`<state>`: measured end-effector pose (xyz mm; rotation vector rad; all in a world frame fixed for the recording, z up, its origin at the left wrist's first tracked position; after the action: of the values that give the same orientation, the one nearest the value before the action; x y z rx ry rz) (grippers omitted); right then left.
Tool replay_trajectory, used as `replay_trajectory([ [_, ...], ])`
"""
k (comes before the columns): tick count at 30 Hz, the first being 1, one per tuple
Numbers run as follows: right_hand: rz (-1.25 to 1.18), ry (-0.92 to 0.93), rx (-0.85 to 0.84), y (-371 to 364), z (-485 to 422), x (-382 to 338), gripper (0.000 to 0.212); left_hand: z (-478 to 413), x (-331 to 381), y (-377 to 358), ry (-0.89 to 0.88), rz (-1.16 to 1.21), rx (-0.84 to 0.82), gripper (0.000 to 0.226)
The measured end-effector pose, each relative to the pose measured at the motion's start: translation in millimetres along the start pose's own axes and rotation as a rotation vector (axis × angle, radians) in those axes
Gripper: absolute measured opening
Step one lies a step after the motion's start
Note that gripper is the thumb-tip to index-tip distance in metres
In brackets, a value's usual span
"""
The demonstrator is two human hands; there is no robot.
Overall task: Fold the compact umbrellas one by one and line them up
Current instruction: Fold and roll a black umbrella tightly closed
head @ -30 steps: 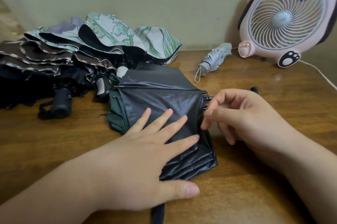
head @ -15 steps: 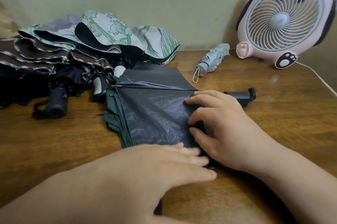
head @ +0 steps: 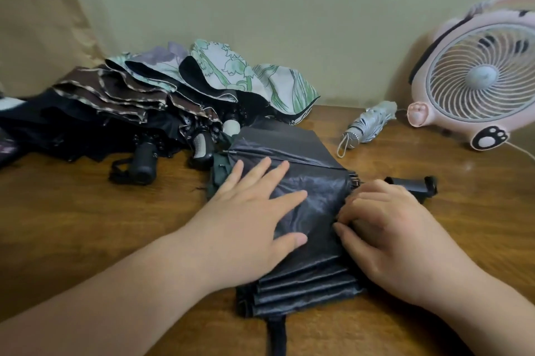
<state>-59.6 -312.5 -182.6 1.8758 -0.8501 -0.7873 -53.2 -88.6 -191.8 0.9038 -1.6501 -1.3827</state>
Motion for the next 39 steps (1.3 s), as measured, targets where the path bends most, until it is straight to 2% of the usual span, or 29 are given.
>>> replay_trajectory([
  [4, -0.015, -0.054, 0.074, 24.7, -19.9, -8.6, 0.019, 1.9, 2.1, -1.3, -0.022, 0.005, 0.003, 0.07],
  [8, -0.122, -0.311, 0.096, 32.7, -73.7, 11.4, 0.008, 1.2, 4.5, -0.1, -0.068, 0.038, 0.005, 0.067],
  [11, -0.376, -0.586, 0.007, 8.2, -105.6, 41.7, 0.02, 1.8, 6.0, 2.1, -0.105, 0.082, 0.008, 0.061],
  [13, -0.58, -0.688, 0.017, -12.0, -111.2, 50.7, 0.026, 3.2, 4.2, 4.9, -0.115, 0.115, -0.013, 0.059],
  [18, -0.723, -0.646, 0.105, -26.1, -108.0, 45.7, 0.025, 4.5, 0.9, 7.9, -0.12, 0.124, -0.063, 0.06],
  [24, -1.076, -0.602, 0.25, -15.8, -98.1, 38.3, 0.047, 6.0, 4.0, 6.6, -0.113, 0.153, -0.087, 0.058],
  [27, -1.172, -0.535, 0.23, -13.8, -94.7, 37.6, 0.061, 8.4, 5.4, 6.5, -0.123, 0.168, -0.084, 0.057],
  [34, -1.205, -0.352, 0.22, -2.5, -88.3, 33.5, 0.061, 10.2, 5.1, 4.4, -0.135, 0.175, -0.076, 0.055],
  [39, -1.313, -0.229, 0.141, 8.2, -83.3, 22.8, 0.07, 12.1, 6.6, 6.2, -0.153, 0.178, -0.059, 0.054],
])
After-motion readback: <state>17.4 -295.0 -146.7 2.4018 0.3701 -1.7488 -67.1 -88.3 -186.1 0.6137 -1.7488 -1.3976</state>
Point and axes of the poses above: each hand's wrist, its own z-axis away from the middle knuckle, its own y-axis out of the back of the hand, x = y × z, the point moved 1 cm from there along -z, towards the middle knuckle, and after that the axes turned 2 degrees about x, right-handed, at the moved point
